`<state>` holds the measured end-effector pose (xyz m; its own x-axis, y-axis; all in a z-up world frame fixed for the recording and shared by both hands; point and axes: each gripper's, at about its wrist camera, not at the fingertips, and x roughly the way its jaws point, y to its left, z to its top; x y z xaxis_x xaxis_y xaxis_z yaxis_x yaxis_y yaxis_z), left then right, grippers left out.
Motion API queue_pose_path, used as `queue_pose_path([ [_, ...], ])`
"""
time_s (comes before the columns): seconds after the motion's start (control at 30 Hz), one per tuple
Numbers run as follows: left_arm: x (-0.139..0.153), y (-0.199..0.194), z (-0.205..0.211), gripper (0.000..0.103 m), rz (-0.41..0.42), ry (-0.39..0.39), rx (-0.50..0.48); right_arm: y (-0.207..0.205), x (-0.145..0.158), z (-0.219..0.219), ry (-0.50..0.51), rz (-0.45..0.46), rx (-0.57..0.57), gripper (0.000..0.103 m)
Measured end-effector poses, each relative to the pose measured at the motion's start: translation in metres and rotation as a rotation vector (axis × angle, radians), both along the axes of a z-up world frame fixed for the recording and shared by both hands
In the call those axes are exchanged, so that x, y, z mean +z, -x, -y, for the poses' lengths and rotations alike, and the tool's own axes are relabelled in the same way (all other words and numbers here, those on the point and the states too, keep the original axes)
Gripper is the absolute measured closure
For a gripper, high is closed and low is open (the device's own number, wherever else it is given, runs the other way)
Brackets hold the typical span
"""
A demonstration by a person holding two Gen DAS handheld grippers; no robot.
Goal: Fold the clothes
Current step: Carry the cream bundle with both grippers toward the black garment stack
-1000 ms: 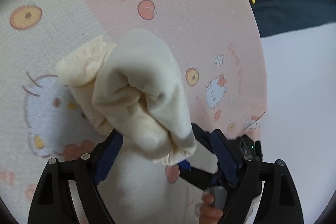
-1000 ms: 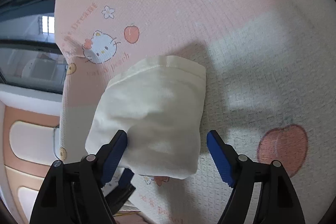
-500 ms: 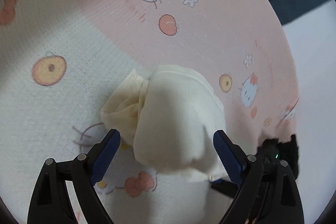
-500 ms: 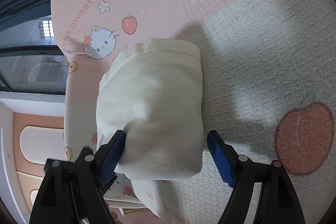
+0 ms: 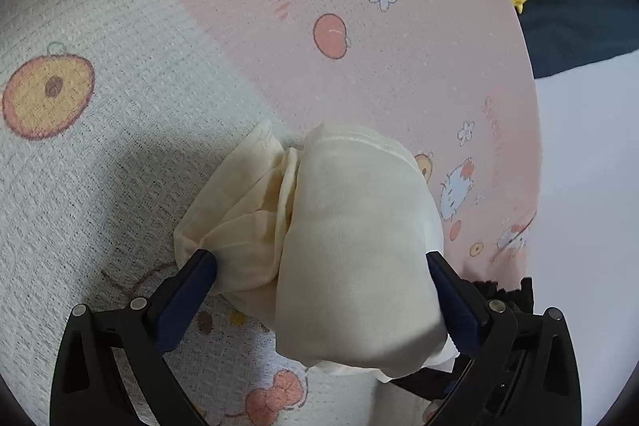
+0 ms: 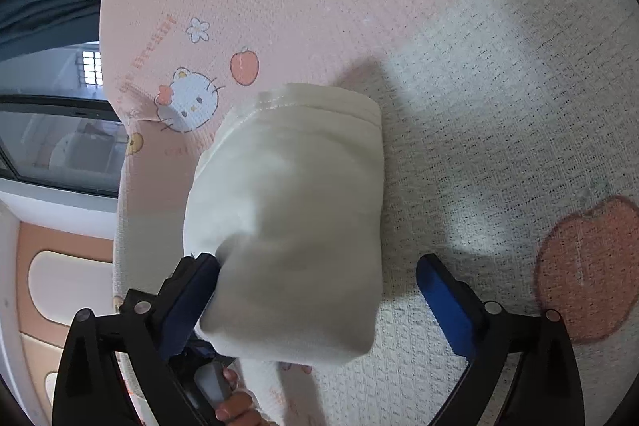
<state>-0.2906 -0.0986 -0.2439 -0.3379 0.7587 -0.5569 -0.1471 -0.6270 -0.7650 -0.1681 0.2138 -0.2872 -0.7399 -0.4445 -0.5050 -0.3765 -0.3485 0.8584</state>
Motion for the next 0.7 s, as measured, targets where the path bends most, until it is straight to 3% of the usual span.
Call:
queue_pose_path([
  [0.37, -0.003, -0.003, -0.004, 0.006, 0.044, -0.071, 0.044, 0.000, -0.007, -0.004, 0.114, -0.089, -0.059, 0.000],
  [0.53, 0.001, 0.000, -0.009, 0.011, 0.034, -0.068, 0.062, 0.003, 0.000, 0.002, 0.045, -0.068, -0.033, 0.001],
  [0.7, 0.009, -0.006, -0.013, 0.021, -0.009, -0.011, 0.053, 0.006, 0.007, 0.008, -0.025, -0.048, -0.006, 0.015],
])
